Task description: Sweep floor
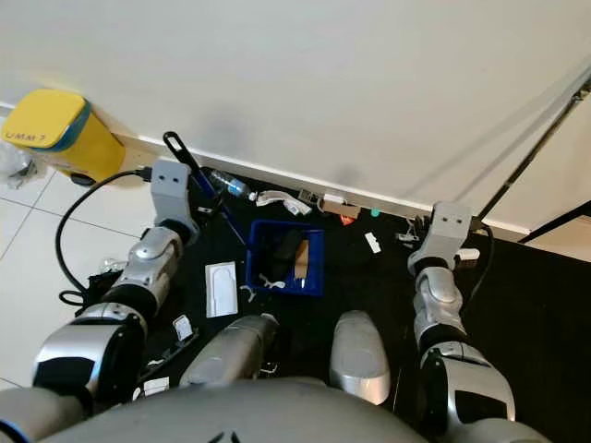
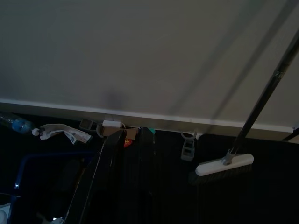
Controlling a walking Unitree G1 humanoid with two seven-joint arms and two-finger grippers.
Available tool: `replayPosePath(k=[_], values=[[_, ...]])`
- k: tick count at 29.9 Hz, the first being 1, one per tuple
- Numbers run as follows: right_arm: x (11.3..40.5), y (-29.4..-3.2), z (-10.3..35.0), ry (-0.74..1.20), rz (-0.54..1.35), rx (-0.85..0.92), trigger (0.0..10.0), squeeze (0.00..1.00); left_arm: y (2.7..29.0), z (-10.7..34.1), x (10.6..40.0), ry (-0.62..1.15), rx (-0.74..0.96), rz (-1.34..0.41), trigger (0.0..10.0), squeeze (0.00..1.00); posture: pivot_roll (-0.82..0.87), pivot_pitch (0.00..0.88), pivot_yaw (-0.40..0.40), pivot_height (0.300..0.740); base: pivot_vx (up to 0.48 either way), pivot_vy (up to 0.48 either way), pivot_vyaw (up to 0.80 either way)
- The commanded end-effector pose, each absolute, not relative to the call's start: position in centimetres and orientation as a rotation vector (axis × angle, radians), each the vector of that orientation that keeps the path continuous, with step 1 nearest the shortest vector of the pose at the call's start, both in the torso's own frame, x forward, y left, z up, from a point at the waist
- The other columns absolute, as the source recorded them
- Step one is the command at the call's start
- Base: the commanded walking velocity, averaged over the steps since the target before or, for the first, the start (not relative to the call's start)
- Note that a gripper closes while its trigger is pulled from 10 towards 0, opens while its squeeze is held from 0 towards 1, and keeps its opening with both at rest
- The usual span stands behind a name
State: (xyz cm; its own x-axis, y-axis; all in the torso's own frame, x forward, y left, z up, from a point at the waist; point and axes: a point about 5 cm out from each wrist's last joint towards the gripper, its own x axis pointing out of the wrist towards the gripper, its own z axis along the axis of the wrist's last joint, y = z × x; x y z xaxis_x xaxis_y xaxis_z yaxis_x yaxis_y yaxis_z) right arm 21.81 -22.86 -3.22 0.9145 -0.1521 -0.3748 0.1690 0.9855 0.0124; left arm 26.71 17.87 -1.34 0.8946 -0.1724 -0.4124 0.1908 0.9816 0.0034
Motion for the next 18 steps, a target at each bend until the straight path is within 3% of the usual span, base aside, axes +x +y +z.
replayPosePath(k=[1,18], values=[[22.2,-22.5,-3.1,0.38,-0.141,0.038,10.0,0.0,19.2,-0.9,27.1,0.405,0.069,-0.128,10.0,0.0,0.01,0.0,-0.013,0.74,0.0,0.0,0.0],[21.9,-22.9,-3.0,0.369,-0.16,0.037,10.0,0.0,17.2,1.6,30.7,0.371,0.068,-0.113,10.0,0.0,-0.04,0.0,-0.002,0.74,0.0,0.0,0.0]])
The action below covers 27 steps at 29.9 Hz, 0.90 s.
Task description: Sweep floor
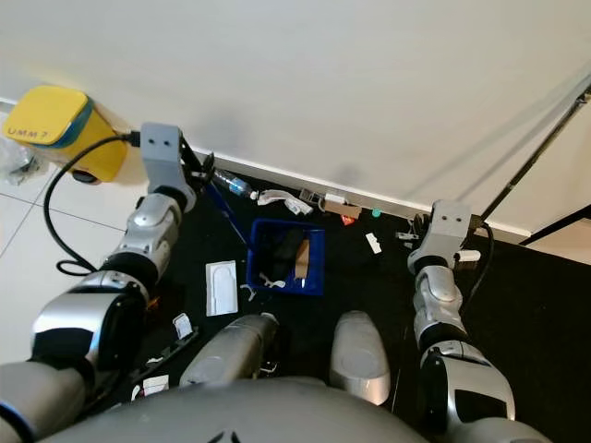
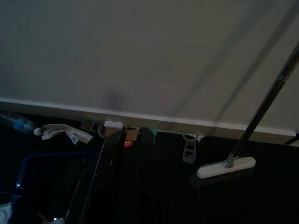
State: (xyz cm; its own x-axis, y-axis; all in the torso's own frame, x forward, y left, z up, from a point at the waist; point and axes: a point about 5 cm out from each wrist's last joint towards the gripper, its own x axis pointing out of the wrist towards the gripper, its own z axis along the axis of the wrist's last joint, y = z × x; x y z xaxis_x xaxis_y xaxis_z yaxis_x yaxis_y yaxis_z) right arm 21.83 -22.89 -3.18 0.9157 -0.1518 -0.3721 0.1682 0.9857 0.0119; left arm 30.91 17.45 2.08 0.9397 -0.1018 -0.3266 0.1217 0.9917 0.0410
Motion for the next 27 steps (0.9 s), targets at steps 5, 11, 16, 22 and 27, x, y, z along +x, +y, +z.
replayPosePath(k=[5,11,16,22,27], values=[[21.9,-22.9,-3.0,0.365,-0.165,0.039,10.0,0.0,16.9,1.0,30.4,0.416,0.074,-0.115,7.9,0.0,-0.04,0.007,-0.004,0.74,0.0,0.0,0.0],[22.0,-22.9,-2.9,0.364,-0.162,0.039,10.0,0.0,16.5,0.7,30.3,0.43,0.053,-0.103,5.6,0.0,-0.03,0.018,-0.016,0.74,0.0,0.0,0.0],[22.5,-22.8,-2.7,0.359,-0.15,0.036,10.0,0.0,16.0,1.0,30.6,0.413,0.028,-0.093,1.3,0.0,-0.03,0.021,-0.024,0.74,0.0,0.0,0.0],[22.7,-22.9,-2.5,0.354,-0.147,0.032,10.0,0.0,15.8,1.1,30.8,0.407,0.025,-0.09,0.0,0.0,-0.03,0.025,-0.031,0.74,0.0,0.0,0.0],[22.6,-23.0,-2.5,0.355,-0.148,0.03,10.0,0.0,15.7,1.2,30.9,0.406,0.02,-0.086,0.0,0.0,-0.04,0.026,-0.03,0.74,0.0,0.0,0.0]])
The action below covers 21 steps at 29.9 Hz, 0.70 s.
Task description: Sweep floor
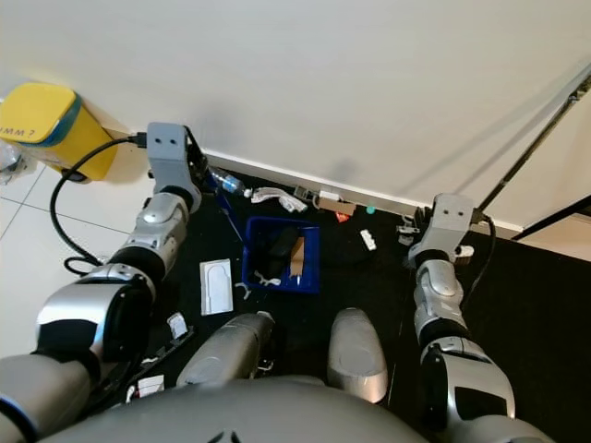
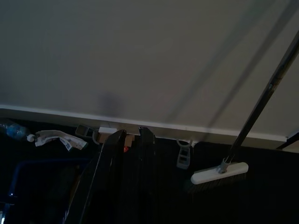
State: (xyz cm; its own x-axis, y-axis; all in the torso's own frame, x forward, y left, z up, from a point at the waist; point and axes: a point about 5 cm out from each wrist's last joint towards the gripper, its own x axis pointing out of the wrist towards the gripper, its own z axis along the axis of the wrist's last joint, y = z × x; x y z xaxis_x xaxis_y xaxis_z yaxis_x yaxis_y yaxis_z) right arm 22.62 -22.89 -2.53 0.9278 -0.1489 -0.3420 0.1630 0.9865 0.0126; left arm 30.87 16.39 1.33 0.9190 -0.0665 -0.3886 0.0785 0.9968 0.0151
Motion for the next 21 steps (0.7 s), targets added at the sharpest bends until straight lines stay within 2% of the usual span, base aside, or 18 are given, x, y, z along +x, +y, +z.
replayPosePath(k=[1,11,12,13,15,16,21], values=[[22.55,-22.98,-2.55,0.356,-0.15,0.031,10.0,0.0,15.74,1.22,30.87,0.405,0.019,-0.087,0.0,0.0,-0.04,0.027,-0.028,0.74,0.0,0.0,0.0],[22.47,-22.84,-2.63,0.356,-0.151,0.035,10.0,0.0,15.84,1.15,30.74,0.401,0.036,-0.096,0.0,0.0,-0.04,0.031,-0.023,0.74,0.0,0.0,0.0],[22.46,-22.82,-2.63,0.356,-0.152,0.035,10.0,0.0,15.85,1.22,30.77,0.394,0.047,-0.101,8.8,0.0,-0.04,0.031,-0.023,0.74,0.0,0.0,0.0],[22.45,-22.81,-2.64,0.356,-0.152,0.036,10.0,0.0,15.87,1.29,30.8,0.388,0.059,-0.102,10.0,0.0,-0.04,0.031,-0.023,0.74,0.0,0.0,0.0],[22.45,-22.76,-2.65,0.356,-0.152,0.038,10.0,0.0,15.93,1.32,30.79,0.384,0.065,-0.108,10.0,0.0,-0.03,0.034,-0.022,0.74,0.0,0.0,0.0],[22.46,-22.63,-2.7,0.359,-0.149,0.038,10.0,0.0,16.02,1.24,30.7,0.386,0.06,-0.106,10.0,1.0,-0.03,0.035,-0.023,0.74,0.0,0.0,0.0],[22.59,-22.47,-2.66,0.357,-0.14,0.038,10.0,0.0,15.97,1.26,30.76,0.388,0.054,-0.096,10.0,1.0,-0.03,0.045,-0.029,0.74,0.0,0.0,0.0]])
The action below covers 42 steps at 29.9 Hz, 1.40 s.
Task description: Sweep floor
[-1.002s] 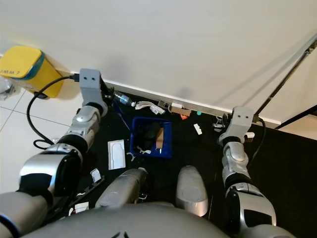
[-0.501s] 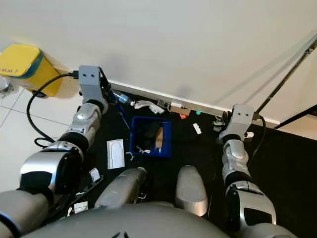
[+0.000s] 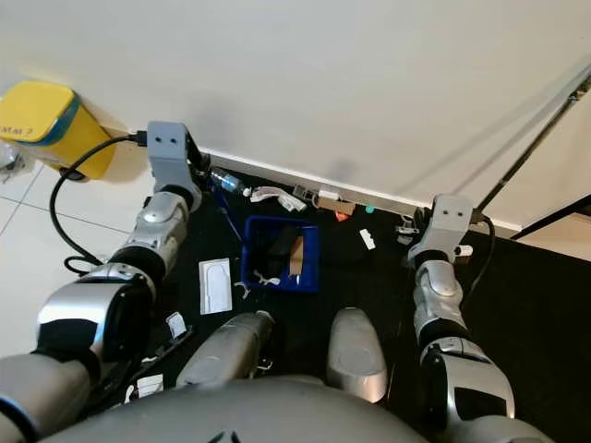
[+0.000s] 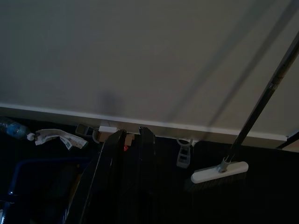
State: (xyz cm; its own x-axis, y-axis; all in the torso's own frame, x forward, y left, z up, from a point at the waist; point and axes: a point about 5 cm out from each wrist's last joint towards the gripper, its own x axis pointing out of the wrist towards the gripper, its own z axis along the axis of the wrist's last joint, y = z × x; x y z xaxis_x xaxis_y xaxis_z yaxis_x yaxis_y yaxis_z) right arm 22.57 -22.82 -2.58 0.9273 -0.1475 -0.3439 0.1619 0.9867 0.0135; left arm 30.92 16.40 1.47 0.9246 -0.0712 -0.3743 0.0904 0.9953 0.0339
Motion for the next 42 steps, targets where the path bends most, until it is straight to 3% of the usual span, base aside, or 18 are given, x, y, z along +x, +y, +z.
replayPosePath(k=[1,2,3,5,6,26,42], values=[[22.6,-22.4,-2.6,0.355,-0.133,0.035,10.0,0.0,15.9,1.4,31.0,0.385,0.049,-0.082,10.0,1.0,-0.04,0.053,-0.033,0.74,0.0,0.0,0.0],[22.6,-22.4,-2.6,0.355,-0.133,0.035,10.0,0.0,15.9,1.4,31.0,0.385,0.049,-0.082,10.0,1.0,-0.04,0.053,-0.033,0.74,0.0,0.0,0.0],[22.6,-22.4,-2.6,0.353,-0.13,0.033,10.0,0.0,15.9,1.6,31.1,0.383,0.044,-0.077,10.0,0.92,-0.04,0.058,-0.034,0.74,0.0,0.0,0.0],[22.6,-22.5,-2.6,0.353,-0.128,0.031,10.0,0.0,15.9,1.6,31.2,0.382,0.041,-0.075,10.0,0.92,-0.04,0.058,-0.034,0.74,0.0,0.0,0.0],[22.6,-22.5,-2.6,0.352,-0.126,0.029,10.0,0.0,15.9,1.7,31.3,0.381,0.043,-0.072,10.0,0.0,-0.05,0.071,-0.039,0.74,0.0,0.0,0.0],[21.7,-25.4,-1.6,0.342,-0.092,-0.056,10.0,0.0,16.9,2.8,31.9,0.298,-0.036,0.072,10.0,0.0,-0.13,0.126,-0.148,0.74,0.0,0.0,0.0],[22.0,-24.8,-1.5,0.347,-0.072,-0.052,10.0,0.0,16.7,5.7,33.9,0.168,-0.056,0.051,10.0,0.0,-0.11,0.121,-0.139,0.74,0.0,0.0,0.0]])
